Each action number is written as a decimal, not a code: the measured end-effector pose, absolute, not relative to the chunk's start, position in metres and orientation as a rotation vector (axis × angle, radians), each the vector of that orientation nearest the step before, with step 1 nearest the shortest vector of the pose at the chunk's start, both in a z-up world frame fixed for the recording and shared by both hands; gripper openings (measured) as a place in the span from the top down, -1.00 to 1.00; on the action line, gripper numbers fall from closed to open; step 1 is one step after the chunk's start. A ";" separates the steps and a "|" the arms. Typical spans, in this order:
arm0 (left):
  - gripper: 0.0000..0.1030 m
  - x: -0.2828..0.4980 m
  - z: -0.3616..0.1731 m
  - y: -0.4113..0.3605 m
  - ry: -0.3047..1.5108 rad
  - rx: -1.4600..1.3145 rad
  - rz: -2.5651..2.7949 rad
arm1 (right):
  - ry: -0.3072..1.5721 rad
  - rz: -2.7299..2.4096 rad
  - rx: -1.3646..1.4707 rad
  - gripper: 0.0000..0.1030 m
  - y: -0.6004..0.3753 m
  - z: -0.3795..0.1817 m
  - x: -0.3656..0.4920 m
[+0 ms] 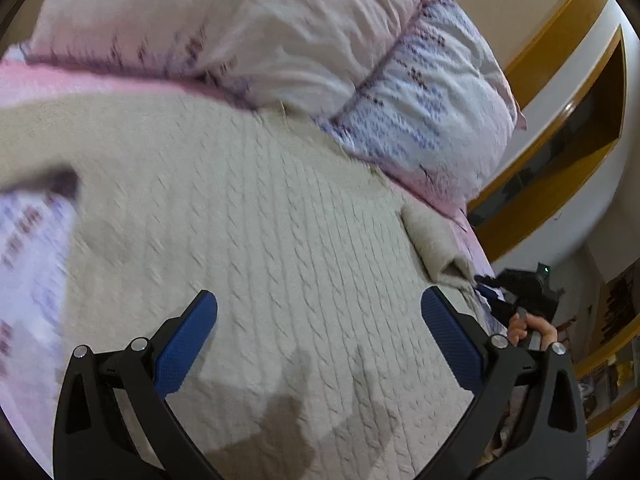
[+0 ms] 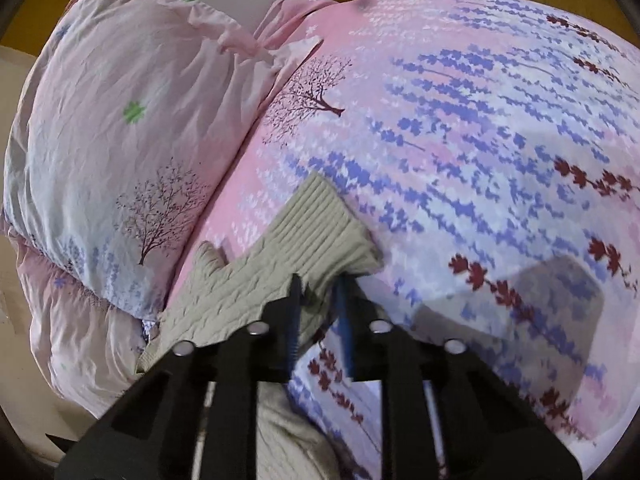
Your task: Fold small clothes
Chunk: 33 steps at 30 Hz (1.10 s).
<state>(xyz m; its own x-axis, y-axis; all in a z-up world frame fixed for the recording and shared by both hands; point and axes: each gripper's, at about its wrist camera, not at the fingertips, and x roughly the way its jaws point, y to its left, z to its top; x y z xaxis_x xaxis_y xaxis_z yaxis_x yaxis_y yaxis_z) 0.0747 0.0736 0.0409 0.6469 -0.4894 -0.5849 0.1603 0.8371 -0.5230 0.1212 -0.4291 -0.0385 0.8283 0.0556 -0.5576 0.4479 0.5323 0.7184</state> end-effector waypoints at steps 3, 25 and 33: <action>-0.97 0.074 0.066 0.082 0.702 -0.321 -0.290 | 0.485 -0.202 0.965 0.82 -0.425 -0.025 0.115; -0.59 0.137 0.045 0.144 0.744 -0.611 -0.324 | 0.820 0.499 0.374 0.58 -0.090 -0.017 0.224; -0.50 0.159 0.028 0.122 0.853 -0.655 -0.419 | 0.652 0.455 0.472 -0.15 -0.173 0.023 0.177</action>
